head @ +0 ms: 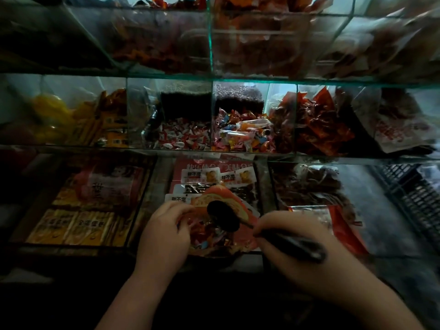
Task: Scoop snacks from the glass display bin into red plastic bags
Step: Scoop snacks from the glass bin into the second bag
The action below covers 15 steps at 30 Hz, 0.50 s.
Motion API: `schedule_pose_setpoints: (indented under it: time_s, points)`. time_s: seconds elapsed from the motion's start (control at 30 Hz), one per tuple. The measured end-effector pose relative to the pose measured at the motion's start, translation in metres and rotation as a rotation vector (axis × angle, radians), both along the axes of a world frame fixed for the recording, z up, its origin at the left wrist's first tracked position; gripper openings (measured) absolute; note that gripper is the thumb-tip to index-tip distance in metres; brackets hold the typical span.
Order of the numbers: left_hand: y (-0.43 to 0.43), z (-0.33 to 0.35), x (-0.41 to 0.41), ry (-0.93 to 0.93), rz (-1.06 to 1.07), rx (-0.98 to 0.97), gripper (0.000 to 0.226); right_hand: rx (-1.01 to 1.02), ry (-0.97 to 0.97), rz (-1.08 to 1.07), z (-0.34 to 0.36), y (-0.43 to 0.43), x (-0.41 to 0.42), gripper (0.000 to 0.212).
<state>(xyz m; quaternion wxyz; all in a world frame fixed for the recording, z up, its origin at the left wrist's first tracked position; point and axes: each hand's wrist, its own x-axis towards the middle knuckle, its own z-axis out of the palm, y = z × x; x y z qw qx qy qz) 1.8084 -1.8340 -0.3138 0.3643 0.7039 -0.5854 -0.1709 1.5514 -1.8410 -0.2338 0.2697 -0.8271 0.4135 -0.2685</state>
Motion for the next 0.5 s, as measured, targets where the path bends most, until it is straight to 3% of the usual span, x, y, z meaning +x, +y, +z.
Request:
schedule_pose_setpoints:
  time_s: [0.1, 0.27, 0.5]
  points:
    - [0.002, -0.004, -0.004, 0.045, 0.010, -0.050, 0.032, 0.114, 0.198, 0.063, -0.029, -0.014, 0.019, 0.017]
    - [0.002, -0.011, -0.004, 0.083, 0.009, -0.074, 0.035, 0.211, 0.205, 0.001, -0.066, -0.022, 0.041, 0.010]
    - [0.001, -0.022, 0.003, 0.119, 0.026, -0.147, 0.032, 0.414, -0.123, -0.311, -0.088, -0.018, 0.057, 0.012]
